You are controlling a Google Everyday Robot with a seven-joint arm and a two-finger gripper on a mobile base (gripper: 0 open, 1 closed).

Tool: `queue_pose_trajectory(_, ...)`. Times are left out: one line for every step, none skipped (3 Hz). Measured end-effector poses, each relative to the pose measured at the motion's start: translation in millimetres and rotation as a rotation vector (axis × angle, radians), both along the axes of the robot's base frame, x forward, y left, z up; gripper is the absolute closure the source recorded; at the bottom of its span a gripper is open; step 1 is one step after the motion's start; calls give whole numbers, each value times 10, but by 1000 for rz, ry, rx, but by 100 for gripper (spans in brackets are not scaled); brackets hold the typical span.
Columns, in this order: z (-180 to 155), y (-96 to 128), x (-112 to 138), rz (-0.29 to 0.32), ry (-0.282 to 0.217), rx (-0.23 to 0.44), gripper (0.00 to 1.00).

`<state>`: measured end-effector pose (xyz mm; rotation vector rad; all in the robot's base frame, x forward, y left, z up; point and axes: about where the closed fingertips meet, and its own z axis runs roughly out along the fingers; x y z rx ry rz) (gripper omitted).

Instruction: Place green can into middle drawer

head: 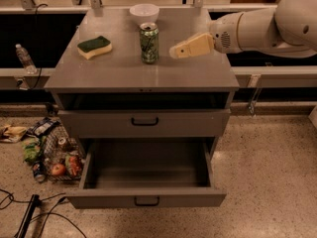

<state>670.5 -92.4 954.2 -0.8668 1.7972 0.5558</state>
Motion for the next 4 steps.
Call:
queue_pose_trajectory(-19, 262, 385, -12, -13, 71, 0)
queue_pose_trajectory(-44, 383, 598, -26, -24, 101, 0)
queue_pose_trajectory(-45, 573, 841, -38, -56, 119, 0)
queue_pose_trajectory(-77, 708, 1037, -51, -86, 107, 0)
